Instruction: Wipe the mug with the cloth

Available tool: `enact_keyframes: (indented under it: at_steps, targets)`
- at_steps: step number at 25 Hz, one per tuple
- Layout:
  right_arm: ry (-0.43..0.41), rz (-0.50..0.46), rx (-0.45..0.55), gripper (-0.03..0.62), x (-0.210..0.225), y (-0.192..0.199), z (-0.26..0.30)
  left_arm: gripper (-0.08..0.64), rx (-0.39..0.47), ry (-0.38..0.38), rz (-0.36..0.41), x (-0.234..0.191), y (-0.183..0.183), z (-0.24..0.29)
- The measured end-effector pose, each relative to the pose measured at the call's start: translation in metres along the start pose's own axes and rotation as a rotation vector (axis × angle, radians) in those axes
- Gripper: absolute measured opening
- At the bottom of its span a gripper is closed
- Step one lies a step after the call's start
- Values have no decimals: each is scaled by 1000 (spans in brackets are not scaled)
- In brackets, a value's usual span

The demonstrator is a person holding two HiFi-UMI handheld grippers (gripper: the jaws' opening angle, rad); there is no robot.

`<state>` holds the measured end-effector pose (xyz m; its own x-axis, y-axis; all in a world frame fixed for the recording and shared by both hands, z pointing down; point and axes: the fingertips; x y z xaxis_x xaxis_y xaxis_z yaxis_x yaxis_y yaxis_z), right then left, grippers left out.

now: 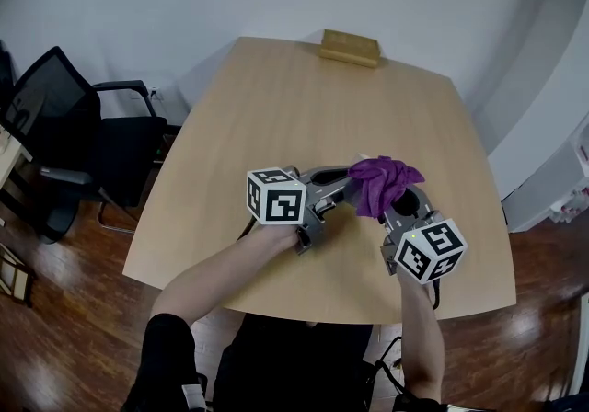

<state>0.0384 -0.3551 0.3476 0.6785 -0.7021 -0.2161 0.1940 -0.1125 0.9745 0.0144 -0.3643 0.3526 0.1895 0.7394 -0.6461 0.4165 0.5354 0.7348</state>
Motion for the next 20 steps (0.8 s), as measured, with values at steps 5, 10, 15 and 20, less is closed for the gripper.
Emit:
enact_keyframes:
  at_steps: [5, 10, 15, 20]
  targets:
    - [78, 51, 105, 81, 30, -34, -13, 66, 18, 71, 24, 14, -6, 1]
    - [72, 75, 124, 81, 29, -36, -4, 64, 47, 115, 44, 27, -6, 5]
    - [-66, 151, 81, 81, -20, -9, 2, 57, 137, 144, 13, 34, -32, -8]
    - [-95, 200, -1, 81, -18, 18, -11, 54, 182, 267, -15, 46, -50, -23]
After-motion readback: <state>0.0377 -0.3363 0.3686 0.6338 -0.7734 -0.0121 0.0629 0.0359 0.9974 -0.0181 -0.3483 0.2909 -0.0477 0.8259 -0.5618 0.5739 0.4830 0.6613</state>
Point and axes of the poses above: the fingertips, and each gripper's own axes: z forward along the fingers, x to its right, y out of its underside, and after that the axes turned 12 degrees about -z, right-handed
